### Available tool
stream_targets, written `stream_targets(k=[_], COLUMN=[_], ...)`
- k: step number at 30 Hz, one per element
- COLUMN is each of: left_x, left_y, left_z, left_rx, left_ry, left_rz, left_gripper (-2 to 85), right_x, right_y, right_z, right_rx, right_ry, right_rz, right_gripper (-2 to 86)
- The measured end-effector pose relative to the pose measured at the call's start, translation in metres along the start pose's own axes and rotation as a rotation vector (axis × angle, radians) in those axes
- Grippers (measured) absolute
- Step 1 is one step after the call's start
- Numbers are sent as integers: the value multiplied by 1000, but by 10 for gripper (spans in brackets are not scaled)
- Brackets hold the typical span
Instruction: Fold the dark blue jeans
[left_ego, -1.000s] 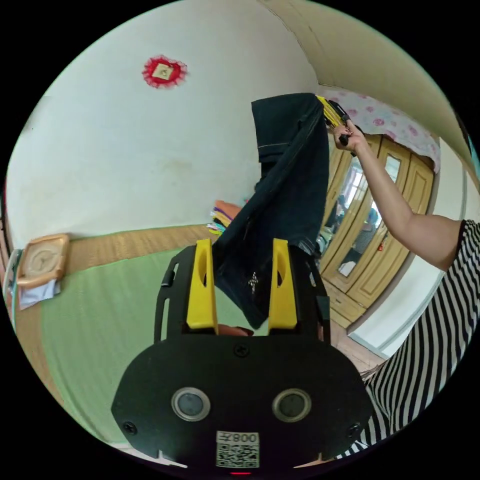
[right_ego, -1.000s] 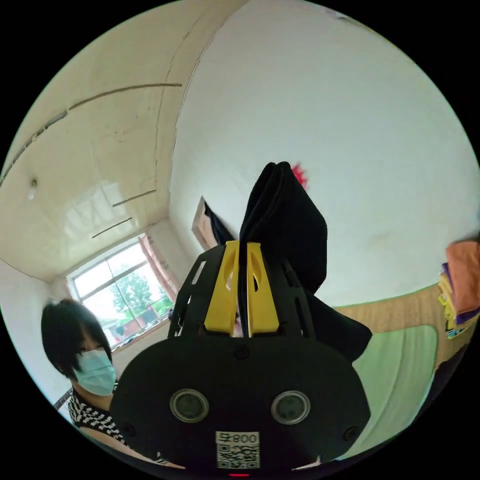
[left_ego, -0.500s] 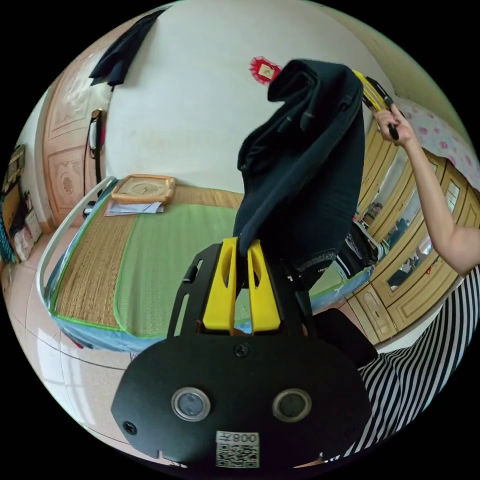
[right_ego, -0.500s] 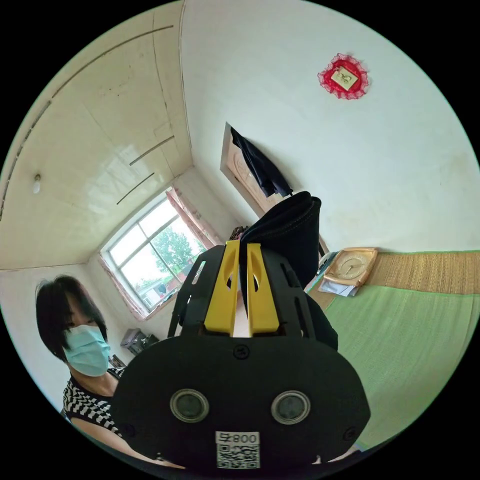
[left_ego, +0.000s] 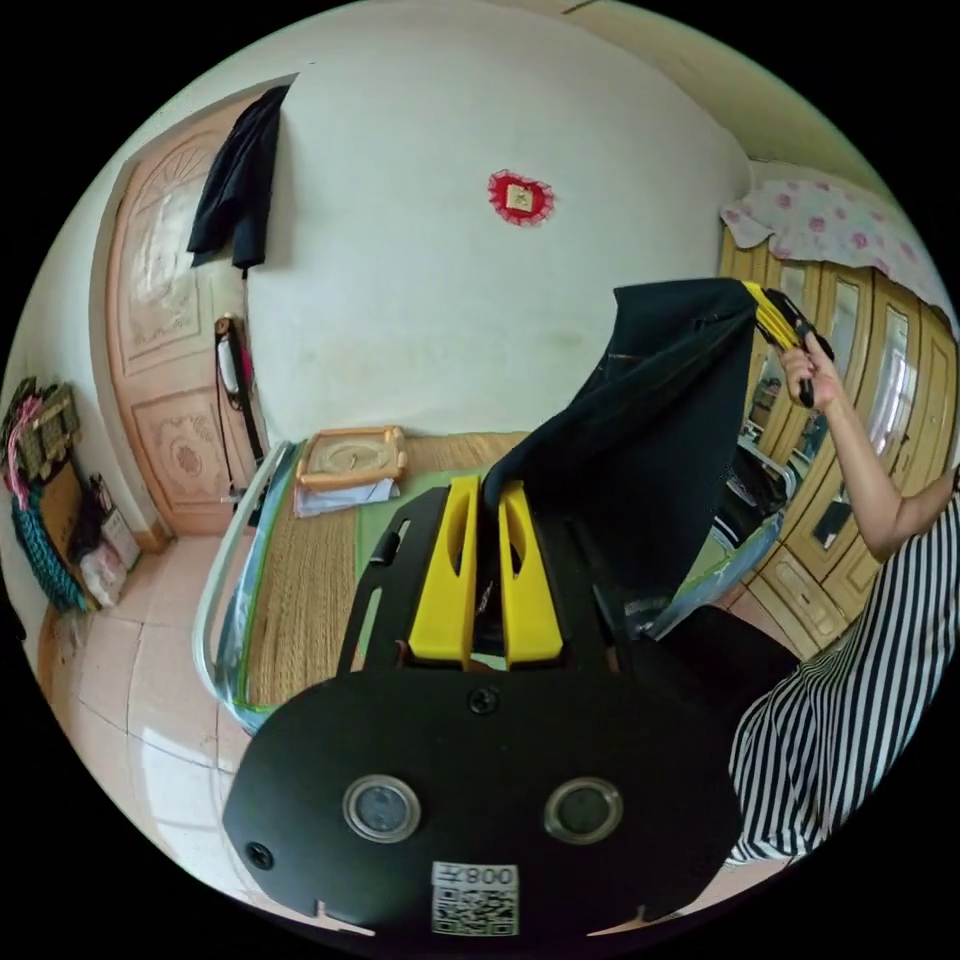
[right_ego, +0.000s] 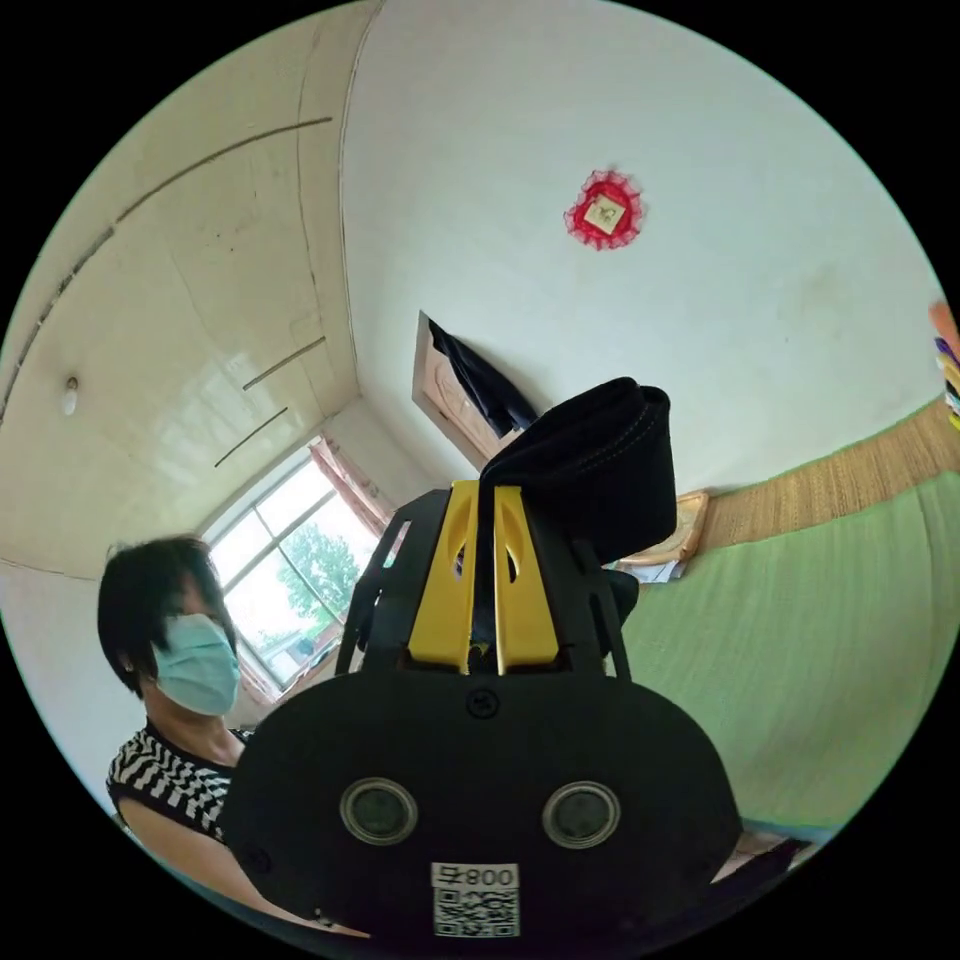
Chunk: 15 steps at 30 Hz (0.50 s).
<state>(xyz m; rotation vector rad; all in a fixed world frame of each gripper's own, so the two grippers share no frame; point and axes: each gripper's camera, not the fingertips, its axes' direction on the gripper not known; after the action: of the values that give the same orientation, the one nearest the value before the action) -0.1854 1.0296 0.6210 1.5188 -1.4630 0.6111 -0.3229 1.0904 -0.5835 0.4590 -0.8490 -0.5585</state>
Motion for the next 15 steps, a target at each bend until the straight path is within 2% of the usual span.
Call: stream_targets(k=[3, 6, 8, 10, 11, 12, 15], left_x=[-7, -7, -5, -2, -1, -1, -7], left_y=[-18, -24, -11, 10, 23, 27, 28], left_z=[15, 61, 123, 174, 201, 210, 227], left_rx=[-37, -190, -377, -552, -653, -682, -688], left_ry=[34, 49, 78, 87, 130, 140, 183], left_rz=[80, 150, 178, 190, 182, 174, 110], left_gripper=[10, 11, 12, 12, 11, 11, 11], right_x=[-3, 37, 89, 111, 111, 108, 90], right_y=[24, 60, 105, 136, 146, 147, 125], right_z=[-17, -26, -39, -55, -56, -52, 5], right_rx=[18, -77, -126, -46, -6, -10, -253], right_ry=[140, 341, 523, 530, 498, 511, 687], right_rz=[49, 234, 473, 606, 602, 598, 479], right_gripper=[15, 15, 10, 6, 5, 5, 8])
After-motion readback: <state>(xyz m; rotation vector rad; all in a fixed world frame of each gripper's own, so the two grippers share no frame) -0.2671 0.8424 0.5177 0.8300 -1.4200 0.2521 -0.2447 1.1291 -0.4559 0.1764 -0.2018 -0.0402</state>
